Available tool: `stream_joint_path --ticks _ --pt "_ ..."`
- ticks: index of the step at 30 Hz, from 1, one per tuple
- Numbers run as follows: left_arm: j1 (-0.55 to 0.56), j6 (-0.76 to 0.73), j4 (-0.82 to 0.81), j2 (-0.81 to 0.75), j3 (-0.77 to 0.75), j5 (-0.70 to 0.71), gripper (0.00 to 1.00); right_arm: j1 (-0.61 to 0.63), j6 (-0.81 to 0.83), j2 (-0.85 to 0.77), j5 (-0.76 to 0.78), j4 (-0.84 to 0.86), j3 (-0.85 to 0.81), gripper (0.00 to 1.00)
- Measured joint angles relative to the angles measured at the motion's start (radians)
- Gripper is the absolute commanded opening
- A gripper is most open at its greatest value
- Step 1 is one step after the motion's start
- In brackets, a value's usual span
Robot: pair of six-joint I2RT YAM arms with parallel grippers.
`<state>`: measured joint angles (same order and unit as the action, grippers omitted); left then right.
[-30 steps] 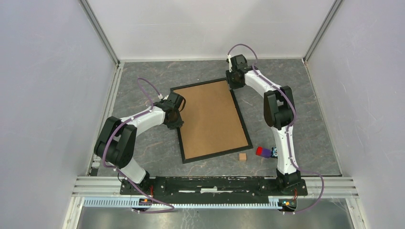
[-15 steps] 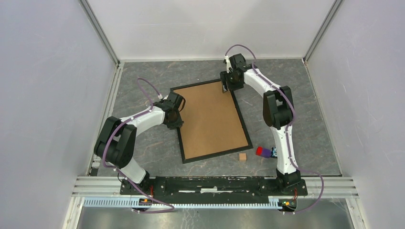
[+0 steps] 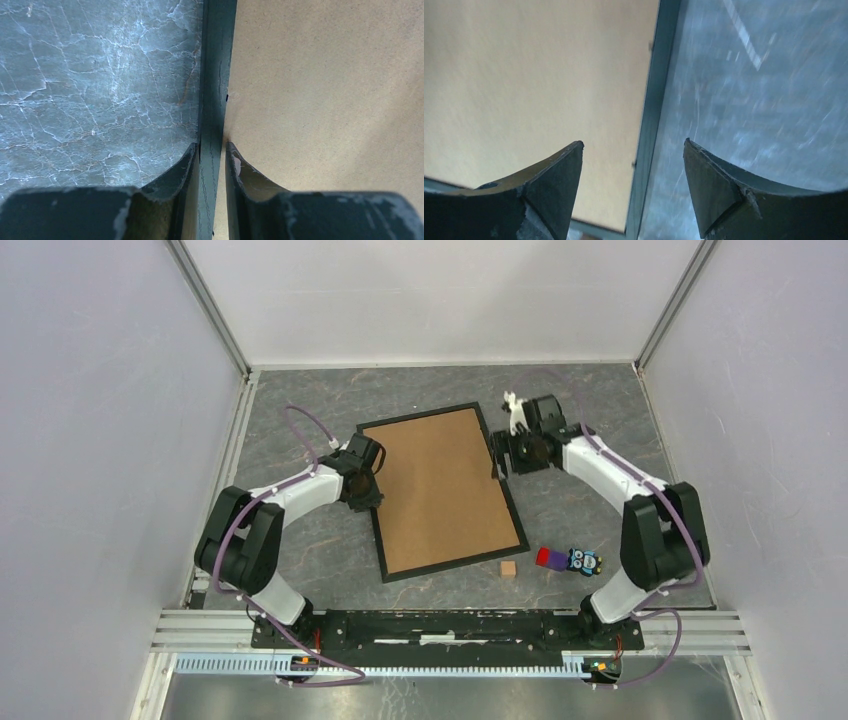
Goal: Put the photo into the frame
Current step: Install the photo frame at the center of the board, then adjust the photo frame at the center of the board.
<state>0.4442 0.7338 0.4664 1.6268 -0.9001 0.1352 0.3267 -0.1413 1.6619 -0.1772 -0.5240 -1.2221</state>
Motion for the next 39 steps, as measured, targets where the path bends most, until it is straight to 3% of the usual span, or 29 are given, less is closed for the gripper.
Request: stream_joint_path --ticks 5,12,21,26,34,39 --pt "-0.003 0.0 -0.01 -0.006 0.008 -0.006 0.02 0.008 -0.017 -0.125 0.0 0.039 0.269 0.75" --pt "-0.016 0.0 -0.082 -0.047 0.066 -0.032 0.02 0.011 -0.109 -0.25 0.006 0.153 0.498 0.65" --pt "-0.027 0.025 -0.203 -0.079 0.138 -0.103 0.02 0.008 -0.255 -0.232 -0.005 0.397 0.59 0.63" --pt "-0.034 0.055 -0.243 -0.09 0.163 -0.123 0.02 0.008 -0.257 -0.113 0.069 0.457 0.493 0.63" --pt "-0.028 0.105 -0.286 -0.146 0.224 -0.13 0.02 0.008 -0.217 0.217 0.109 0.472 0.121 0.7" --pt "0.087 0.186 -0.265 -0.201 0.262 -0.134 0.08 0.009 -0.194 0.373 0.055 0.472 -0.093 0.76"
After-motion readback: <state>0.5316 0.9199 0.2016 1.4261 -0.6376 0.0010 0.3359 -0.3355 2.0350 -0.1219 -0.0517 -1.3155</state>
